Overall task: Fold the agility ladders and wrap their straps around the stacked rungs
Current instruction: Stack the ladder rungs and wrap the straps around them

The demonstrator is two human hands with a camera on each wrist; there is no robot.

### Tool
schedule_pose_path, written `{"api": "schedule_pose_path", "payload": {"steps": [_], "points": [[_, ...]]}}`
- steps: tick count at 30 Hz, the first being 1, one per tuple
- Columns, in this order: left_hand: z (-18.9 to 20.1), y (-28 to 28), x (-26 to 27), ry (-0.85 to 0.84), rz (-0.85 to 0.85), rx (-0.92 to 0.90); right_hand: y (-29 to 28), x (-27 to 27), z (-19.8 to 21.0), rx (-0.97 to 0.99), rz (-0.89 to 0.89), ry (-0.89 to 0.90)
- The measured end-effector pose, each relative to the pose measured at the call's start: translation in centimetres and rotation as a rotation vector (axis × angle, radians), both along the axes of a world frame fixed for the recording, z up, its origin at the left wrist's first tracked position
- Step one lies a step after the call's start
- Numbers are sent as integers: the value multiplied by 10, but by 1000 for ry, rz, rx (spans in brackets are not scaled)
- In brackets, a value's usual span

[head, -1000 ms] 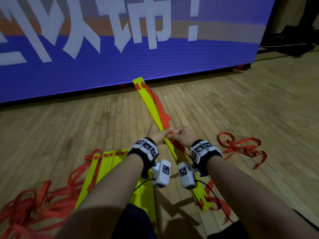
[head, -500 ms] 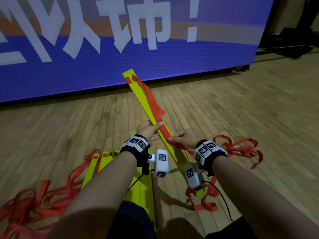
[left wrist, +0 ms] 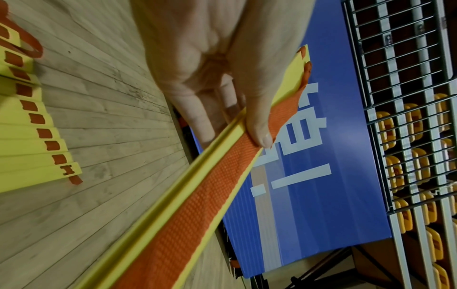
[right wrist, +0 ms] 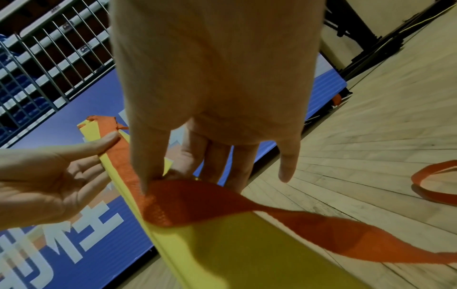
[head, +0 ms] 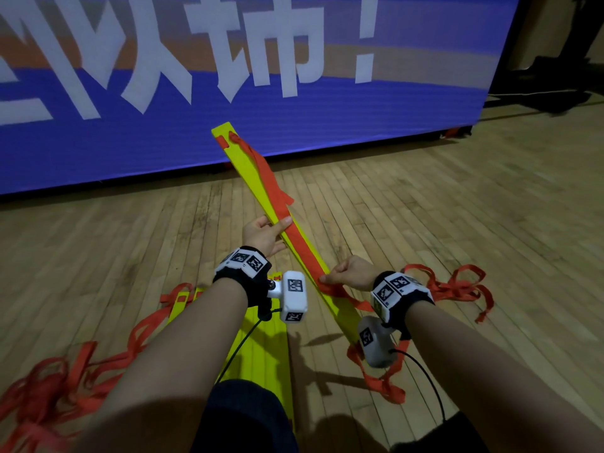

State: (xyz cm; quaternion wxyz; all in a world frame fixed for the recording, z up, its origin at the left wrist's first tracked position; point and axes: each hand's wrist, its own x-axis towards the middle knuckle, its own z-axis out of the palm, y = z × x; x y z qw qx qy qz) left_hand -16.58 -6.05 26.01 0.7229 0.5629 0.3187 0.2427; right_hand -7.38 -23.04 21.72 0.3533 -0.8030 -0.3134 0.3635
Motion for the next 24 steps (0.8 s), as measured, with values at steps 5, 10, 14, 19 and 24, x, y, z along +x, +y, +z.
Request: {"api": "schedule_pose_path", "payload": {"steps": [5,10,14,19,24], "points": [[5,4,-2,-17,29,19,1,-1,-7,81,-37,-23],[4,6,-2,-37,36,-11,3,-3,-11,127,-107,-47],[3,8,-2,-58,29,-31,3,0,-13,129,-145,-61],[-3,6,-4,-120,-32,-88,6,-2,-4,155,-51,-52],[-9,-12,-7,-5,-263,-34,11,-9,1,330,-106,41]]}}
